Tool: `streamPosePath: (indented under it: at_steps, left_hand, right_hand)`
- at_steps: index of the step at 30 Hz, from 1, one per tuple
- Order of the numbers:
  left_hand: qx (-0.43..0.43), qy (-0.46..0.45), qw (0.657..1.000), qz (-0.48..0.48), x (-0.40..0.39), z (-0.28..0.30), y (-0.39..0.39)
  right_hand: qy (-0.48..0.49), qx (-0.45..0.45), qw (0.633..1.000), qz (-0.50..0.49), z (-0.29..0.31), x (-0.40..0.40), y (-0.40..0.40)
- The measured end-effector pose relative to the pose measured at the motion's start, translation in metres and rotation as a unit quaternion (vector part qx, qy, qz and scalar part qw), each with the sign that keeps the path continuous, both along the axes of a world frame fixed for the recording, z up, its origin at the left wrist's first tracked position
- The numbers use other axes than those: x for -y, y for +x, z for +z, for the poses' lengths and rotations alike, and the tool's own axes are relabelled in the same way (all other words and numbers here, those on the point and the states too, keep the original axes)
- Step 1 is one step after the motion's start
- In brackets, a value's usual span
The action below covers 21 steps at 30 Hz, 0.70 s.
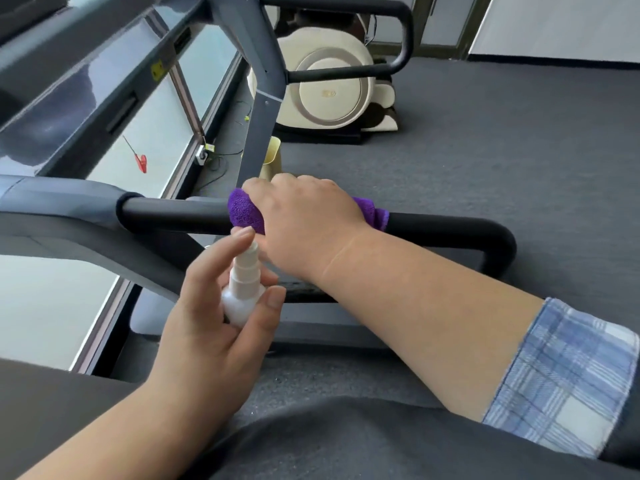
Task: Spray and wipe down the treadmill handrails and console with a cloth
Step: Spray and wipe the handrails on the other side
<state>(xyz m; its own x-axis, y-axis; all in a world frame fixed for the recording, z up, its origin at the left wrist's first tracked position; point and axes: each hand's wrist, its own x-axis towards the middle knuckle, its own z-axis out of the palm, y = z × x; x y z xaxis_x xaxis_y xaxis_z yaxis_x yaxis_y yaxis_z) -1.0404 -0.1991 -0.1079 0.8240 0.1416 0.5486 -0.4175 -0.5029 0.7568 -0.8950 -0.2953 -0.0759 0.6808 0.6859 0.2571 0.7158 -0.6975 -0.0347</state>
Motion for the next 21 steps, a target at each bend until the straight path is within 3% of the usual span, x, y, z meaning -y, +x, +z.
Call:
streamPosePath:
  at_steps: [16,21]
  left_hand:
    - [-0.016,0.048,0.999,-0.006,0.118,0.012,0.034]
    - [-0.030,0.031,0.999,0.000,0.154,0.020,0.045]
  right_hand:
    - [0.047,0.045,0.997,-0.052,-0.013,0.163,0.020]
    - [0.138,0.029,0.988,-0.062,-0.025,0.213,0.028]
